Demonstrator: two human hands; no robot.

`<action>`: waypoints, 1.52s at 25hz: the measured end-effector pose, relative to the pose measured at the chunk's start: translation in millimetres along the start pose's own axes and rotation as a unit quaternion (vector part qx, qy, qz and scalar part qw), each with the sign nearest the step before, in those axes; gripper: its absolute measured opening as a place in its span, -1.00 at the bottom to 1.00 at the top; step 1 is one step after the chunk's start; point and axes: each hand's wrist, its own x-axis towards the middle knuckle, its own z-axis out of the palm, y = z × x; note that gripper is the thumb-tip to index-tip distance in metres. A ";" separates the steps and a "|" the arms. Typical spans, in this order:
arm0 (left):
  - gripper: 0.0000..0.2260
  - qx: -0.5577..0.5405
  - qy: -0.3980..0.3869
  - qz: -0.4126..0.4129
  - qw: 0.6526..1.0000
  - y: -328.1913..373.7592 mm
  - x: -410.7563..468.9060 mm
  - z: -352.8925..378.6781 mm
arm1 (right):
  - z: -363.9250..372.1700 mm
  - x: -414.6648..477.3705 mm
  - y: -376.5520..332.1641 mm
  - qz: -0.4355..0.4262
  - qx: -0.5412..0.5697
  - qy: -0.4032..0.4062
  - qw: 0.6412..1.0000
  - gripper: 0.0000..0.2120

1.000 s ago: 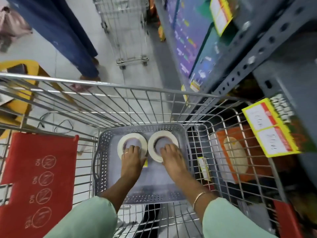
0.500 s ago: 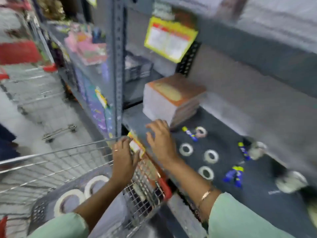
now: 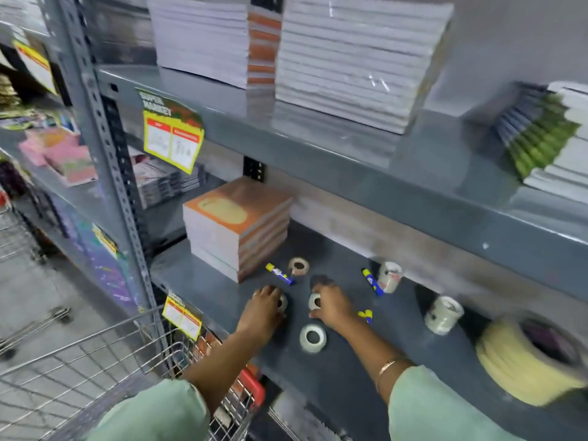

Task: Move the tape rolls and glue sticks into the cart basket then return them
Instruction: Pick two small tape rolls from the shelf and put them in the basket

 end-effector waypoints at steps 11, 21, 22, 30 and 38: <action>-0.58 -0.016 0.060 0.039 0.997 36.2 61.8 -38.4 | -14.5 -56.4 -5.4 -0.072 0.057 -0.056 0.994 -0.53; -0.62 0.066 -0.064 0.026 0.995 45.1 125.6 -11.2 | 7.7 -63.5 -14.4 -0.097 -0.025 -0.056 0.993 -0.57; -0.62 0.066 -0.063 0.030 0.995 45.5 126.3 -10.4 | 8.7 -62.9 -15.1 -0.095 -0.033 -0.050 0.994 -0.61; -0.56 0.071 -0.070 0.063 0.993 46.9 123.4 -7.9 | 4.0 -62.6 -17.1 -0.106 -0.042 -0.071 0.991 -0.56; -0.45 -0.038 0.053 0.088 0.994 30.8 47.6 -89.9 | -10.2 -58.6 -87.7 -0.237 -0.034 -0.038 0.970 -0.62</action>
